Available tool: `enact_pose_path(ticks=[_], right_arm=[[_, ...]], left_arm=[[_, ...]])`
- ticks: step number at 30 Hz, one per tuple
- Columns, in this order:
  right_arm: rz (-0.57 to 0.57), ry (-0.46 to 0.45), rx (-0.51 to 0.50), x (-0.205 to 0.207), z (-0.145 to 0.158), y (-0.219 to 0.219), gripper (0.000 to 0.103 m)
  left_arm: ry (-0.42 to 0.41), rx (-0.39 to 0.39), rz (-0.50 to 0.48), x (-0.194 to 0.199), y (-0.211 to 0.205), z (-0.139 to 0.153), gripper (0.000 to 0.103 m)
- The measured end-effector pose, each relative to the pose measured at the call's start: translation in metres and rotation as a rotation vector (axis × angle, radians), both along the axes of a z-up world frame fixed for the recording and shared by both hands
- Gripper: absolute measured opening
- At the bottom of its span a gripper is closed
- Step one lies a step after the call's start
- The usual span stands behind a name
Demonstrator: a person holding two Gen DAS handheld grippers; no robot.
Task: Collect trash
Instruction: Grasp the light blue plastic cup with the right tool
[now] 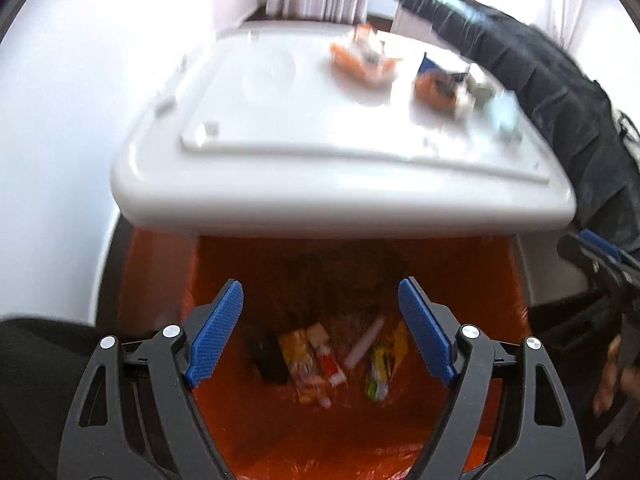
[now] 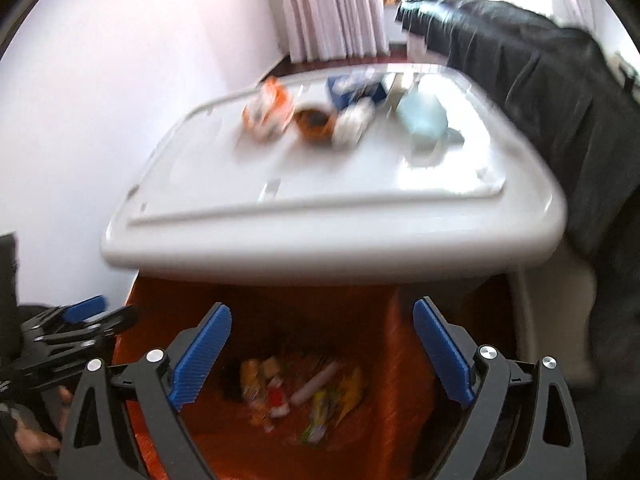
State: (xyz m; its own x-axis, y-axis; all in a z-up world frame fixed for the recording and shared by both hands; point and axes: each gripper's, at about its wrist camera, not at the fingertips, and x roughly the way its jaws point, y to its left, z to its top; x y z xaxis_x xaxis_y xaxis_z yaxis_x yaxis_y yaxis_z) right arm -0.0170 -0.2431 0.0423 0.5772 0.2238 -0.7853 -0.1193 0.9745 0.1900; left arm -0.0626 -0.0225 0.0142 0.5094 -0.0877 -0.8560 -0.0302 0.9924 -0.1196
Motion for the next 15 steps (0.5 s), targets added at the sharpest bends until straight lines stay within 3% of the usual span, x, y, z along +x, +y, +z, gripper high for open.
enact_pose_path(ticks=[4,5,6,8,11,15], right_arm=[[-0.033,-0.054,-0.024,0.037,0.025,-0.029,0.096],[-0.04,-0.073,-0.049,0.051,0.03,-0.036,0.097],[-0.04,-0.088,-0.069,0.063,0.034,-0.041,0.097],[-0.02,-0.09,-0.11,0.087,0.035,-0.046,0.098],[0.034,-0.078,-0.201,0.128,0.028,-0.047,0.098],[0.077,-0.055,-0.245,0.171,0.011,-0.05,0.097]], left_arm=[[-0.165,-0.045,-0.031,0.01,0.008,0.055,0.081],[-0.201,-0.045,-0.037,0.014,0.008,0.065,0.094],[-0.236,-0.043,-0.039,0.02,0.008,0.073,0.096],[-0.228,-0.043,-0.037,0.039,0.008,0.077,0.096],[-0.15,-0.07,-0.002,0.076,0.012,0.069,0.096],[-0.13,-0.087,0.035,0.11,0.011,0.065,0.096]])
